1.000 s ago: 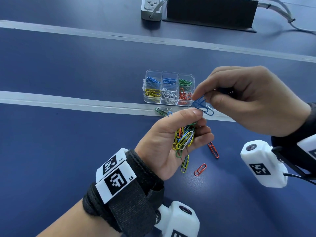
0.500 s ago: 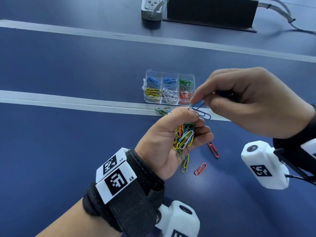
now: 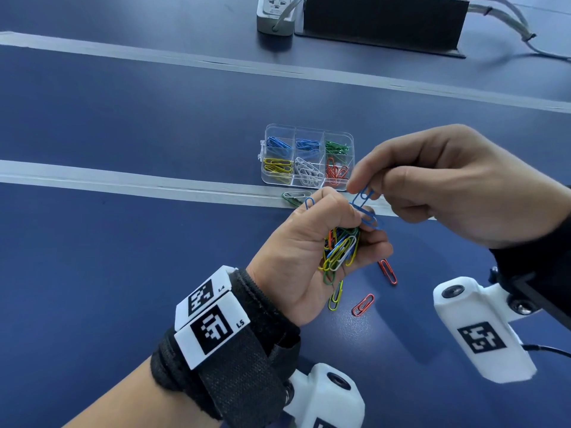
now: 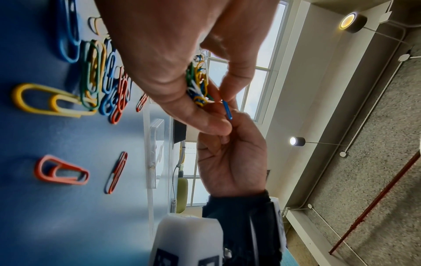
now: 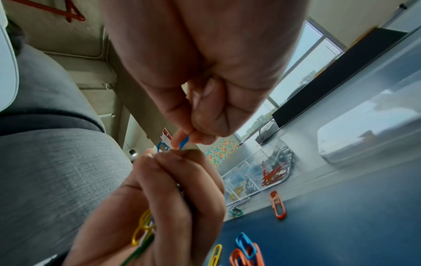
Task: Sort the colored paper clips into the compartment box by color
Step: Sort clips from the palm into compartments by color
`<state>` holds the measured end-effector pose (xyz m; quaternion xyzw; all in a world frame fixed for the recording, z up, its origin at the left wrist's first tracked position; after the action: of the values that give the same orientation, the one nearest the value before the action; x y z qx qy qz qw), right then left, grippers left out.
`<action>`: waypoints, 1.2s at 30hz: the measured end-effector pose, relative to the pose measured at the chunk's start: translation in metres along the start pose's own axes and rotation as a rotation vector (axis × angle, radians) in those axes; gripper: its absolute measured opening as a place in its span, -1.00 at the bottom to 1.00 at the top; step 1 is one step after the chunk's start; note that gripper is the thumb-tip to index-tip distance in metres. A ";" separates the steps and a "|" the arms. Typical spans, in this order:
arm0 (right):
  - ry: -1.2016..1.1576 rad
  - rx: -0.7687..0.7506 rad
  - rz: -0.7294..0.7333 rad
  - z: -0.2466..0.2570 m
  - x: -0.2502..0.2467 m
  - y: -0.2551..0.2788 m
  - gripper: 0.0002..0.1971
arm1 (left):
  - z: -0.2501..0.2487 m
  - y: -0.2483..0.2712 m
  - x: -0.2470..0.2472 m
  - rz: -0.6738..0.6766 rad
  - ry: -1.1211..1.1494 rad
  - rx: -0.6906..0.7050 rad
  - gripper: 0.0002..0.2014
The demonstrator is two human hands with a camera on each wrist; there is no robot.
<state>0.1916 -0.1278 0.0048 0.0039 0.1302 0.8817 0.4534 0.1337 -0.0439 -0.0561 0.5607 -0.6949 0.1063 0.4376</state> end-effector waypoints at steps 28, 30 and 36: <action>-0.319 0.277 0.033 -0.017 0.004 0.005 -0.75 | 0.004 -0.002 -0.004 -0.040 -0.032 -0.041 -0.78; -0.330 0.257 0.049 -0.017 0.006 0.006 -0.73 | 0.003 -0.002 -0.003 -0.033 -0.010 -0.044 -0.79; 0.053 0.148 0.027 -0.002 0.001 0.006 -0.76 | 0.005 -0.002 -0.002 -0.032 -0.014 -0.045 -0.88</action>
<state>0.1854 -0.1310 0.0038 0.0156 0.2069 0.8755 0.4365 0.1328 -0.0459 -0.0612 0.5624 -0.6910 0.0797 0.4471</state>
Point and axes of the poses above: each hand's wrist, its own y-axis away from the middle knuckle, its own x-axis out of the palm, z = x × y, the point moved 6 cm from there along -y, towards the middle knuckle, and after that the axes turned 9 degrees about -y, right-handed, at the moved point
